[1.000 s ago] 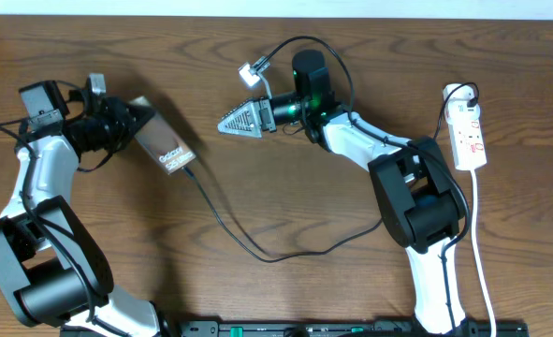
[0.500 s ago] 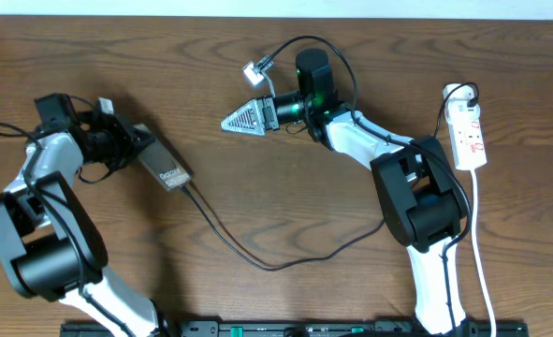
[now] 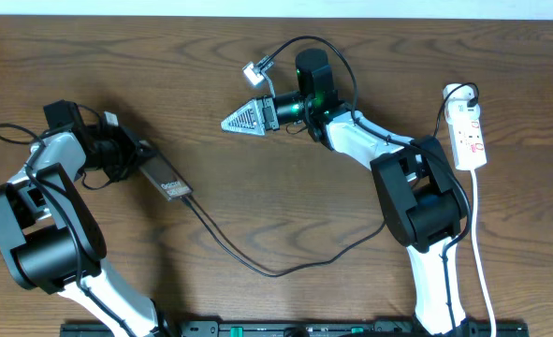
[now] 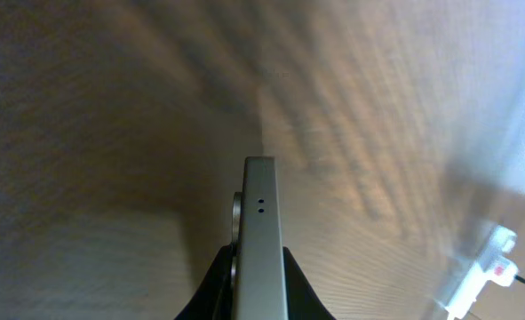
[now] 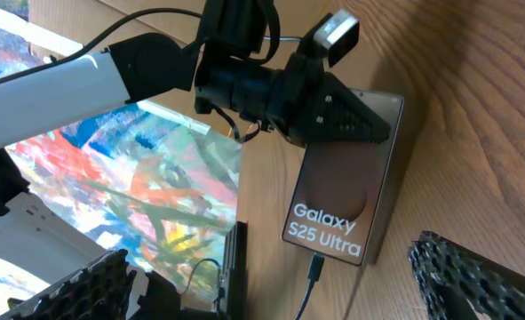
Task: Plug charger to phone and switch on socket
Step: 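Lower the phone flat onto the table with the left gripper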
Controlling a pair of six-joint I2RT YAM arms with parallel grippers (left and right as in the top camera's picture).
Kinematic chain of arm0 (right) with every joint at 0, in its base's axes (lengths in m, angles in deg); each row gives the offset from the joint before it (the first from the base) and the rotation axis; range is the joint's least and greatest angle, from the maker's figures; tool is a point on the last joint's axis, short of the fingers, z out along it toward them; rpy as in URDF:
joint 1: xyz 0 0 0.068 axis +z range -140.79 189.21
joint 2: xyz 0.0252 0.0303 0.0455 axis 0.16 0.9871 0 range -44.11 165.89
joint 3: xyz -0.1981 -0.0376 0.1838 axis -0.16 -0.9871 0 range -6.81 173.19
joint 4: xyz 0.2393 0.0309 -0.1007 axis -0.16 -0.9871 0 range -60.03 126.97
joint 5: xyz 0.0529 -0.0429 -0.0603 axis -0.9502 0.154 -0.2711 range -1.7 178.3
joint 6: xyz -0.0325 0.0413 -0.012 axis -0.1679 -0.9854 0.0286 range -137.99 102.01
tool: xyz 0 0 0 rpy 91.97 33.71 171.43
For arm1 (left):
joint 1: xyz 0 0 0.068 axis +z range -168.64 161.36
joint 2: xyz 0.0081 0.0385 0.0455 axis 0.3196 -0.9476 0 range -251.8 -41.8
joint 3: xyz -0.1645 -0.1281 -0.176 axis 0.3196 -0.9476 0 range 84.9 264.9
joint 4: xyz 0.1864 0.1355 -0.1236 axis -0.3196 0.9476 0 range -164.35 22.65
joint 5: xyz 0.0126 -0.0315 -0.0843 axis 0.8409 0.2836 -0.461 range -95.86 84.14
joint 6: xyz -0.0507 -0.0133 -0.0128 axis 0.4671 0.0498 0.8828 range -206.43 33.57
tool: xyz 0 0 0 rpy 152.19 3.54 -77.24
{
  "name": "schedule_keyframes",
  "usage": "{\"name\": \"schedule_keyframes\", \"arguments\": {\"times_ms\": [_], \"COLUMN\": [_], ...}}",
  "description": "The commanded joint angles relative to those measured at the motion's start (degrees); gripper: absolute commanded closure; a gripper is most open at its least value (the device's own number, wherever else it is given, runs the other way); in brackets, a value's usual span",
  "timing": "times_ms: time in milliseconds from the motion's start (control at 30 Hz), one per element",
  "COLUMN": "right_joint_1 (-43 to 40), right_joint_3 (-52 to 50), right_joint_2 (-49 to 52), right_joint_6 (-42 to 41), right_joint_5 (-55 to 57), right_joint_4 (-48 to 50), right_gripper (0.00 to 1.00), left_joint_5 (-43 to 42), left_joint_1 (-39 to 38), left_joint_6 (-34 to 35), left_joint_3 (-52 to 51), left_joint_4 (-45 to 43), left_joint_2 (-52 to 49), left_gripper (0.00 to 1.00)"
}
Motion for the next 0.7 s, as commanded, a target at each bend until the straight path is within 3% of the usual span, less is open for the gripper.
{"name": "schedule_keyframes", "arguments": {"times_ms": [0, 667], "right_joint_1": [-0.13, -0.13], "right_joint_3": [0.92, 0.92], "right_joint_2": [-0.74, -0.74], "right_joint_6": [0.33, 0.33], "right_joint_5": [-0.57, -0.59], "right_joint_4": [-0.09, -0.09], "right_gripper": [0.01, 0.01], "left_joint_5": [2.73, 2.64], "left_joint_1": [-0.11, -0.13], "left_joint_6": [-1.03, -0.98], "left_joint_3": [0.33, -2.69], "left_joint_4": [1.14, 0.74], "left_joint_2": [-0.15, -0.66], "left_gripper": [0.93, 0.92]}}
